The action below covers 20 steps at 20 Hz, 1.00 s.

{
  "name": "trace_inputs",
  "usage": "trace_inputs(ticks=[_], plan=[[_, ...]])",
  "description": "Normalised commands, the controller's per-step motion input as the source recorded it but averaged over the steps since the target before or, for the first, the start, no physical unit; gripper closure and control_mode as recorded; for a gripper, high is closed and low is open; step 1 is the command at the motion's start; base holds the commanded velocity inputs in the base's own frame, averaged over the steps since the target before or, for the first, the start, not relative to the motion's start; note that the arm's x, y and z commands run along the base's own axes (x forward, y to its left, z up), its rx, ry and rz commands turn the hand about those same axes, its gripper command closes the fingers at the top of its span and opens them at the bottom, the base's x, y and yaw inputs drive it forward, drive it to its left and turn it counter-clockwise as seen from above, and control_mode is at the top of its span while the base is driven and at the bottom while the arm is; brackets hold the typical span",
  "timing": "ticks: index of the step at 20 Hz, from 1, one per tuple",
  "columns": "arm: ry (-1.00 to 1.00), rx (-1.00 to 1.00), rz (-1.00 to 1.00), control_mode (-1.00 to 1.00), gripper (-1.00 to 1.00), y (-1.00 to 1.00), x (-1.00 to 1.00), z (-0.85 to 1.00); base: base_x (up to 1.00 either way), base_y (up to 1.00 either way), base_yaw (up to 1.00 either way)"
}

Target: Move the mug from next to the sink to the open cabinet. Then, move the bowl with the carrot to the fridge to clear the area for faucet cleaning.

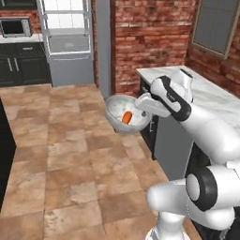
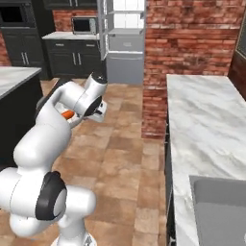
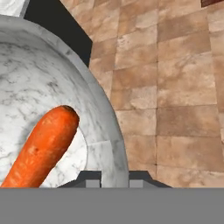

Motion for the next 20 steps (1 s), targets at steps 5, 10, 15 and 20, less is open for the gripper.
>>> trace_inputs(ticks=[5, 10, 15, 20], plan=[[0.0, 0.0, 0.0, 1.0, 1.0, 0.0, 0.0, 0.0, 1.0, 0.0, 0.0], [0.0, 0.0, 0.0, 1.0, 1.0, 0.0, 0.0, 0.0, 1.0, 0.01, 0.0], [0.0, 0.0, 0.0, 1.0, 1.0, 0.0, 0.0, 0.0, 1.0, 0.08, 0.0], [0.0, 0.0, 0.0, 1.0, 1.0, 0.0, 0.0, 0.0, 1.0, 0.46, 0.0]])
